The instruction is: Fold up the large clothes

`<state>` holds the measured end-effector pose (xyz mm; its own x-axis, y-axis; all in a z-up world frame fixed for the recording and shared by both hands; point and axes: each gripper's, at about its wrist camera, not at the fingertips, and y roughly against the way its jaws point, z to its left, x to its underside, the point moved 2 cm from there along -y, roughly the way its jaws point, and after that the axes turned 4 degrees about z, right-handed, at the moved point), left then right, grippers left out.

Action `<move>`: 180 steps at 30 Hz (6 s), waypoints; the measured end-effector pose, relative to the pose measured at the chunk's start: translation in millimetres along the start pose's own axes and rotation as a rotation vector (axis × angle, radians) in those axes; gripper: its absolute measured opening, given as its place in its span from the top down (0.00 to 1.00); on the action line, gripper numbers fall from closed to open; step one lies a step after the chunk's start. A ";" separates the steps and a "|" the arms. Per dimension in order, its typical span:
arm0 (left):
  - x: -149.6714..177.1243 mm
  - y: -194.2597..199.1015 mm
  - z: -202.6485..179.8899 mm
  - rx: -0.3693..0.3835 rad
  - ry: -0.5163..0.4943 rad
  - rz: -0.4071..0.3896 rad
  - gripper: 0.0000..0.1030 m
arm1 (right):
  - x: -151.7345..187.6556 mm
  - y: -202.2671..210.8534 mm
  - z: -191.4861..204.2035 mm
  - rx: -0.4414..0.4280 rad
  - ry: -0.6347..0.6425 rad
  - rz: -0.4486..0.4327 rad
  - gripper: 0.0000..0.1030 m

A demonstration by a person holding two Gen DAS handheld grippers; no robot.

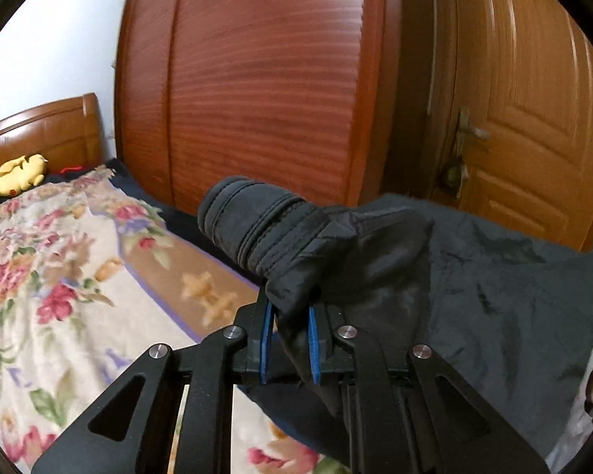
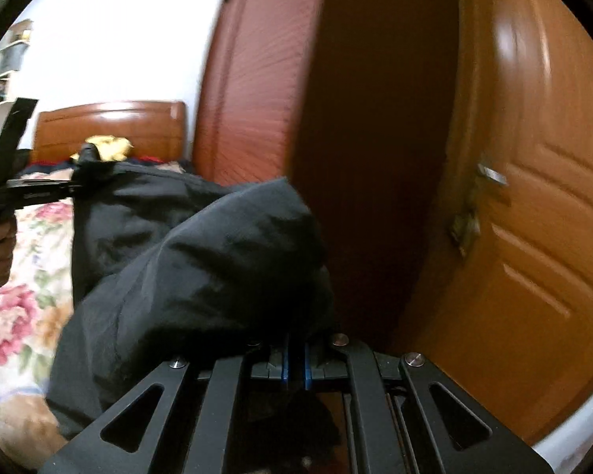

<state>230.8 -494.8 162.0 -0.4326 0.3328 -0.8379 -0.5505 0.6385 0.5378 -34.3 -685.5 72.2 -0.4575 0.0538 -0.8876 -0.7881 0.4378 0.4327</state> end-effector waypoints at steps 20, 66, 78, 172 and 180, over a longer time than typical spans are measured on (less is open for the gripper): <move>68.3 40.1 3.2 -0.057 -0.109 0.006 0.14 | 44.8 30.0 6.1 0.043 -0.061 -0.032 0.43; 331.1 303.4 99.7 -0.419 0.092 -0.062 0.10 | 45.2 75.4 141.6 -0.291 0.002 -0.024 0.33; 367.3 328.6 139.8 -0.513 0.192 -0.065 0.10 | 93.1 123.3 249.8 -0.561 0.100 -0.046 0.26; 444.4 386.0 184.9 -0.703 0.371 -0.093 0.10 | 152.7 64.1 352.2 -0.744 0.096 -0.093 0.26; 444.5 386.2 184.9 -0.704 0.371 -0.094 0.10 | 152.5 62.3 351.7 -0.746 0.095 -0.092 0.26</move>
<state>-42.1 28.1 -20.0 -0.5033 -0.0316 -0.8636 -0.8641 0.0238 0.5027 -8.2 -334.4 -91.7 -0.3834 -0.0456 -0.9224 -0.8790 -0.2884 0.3797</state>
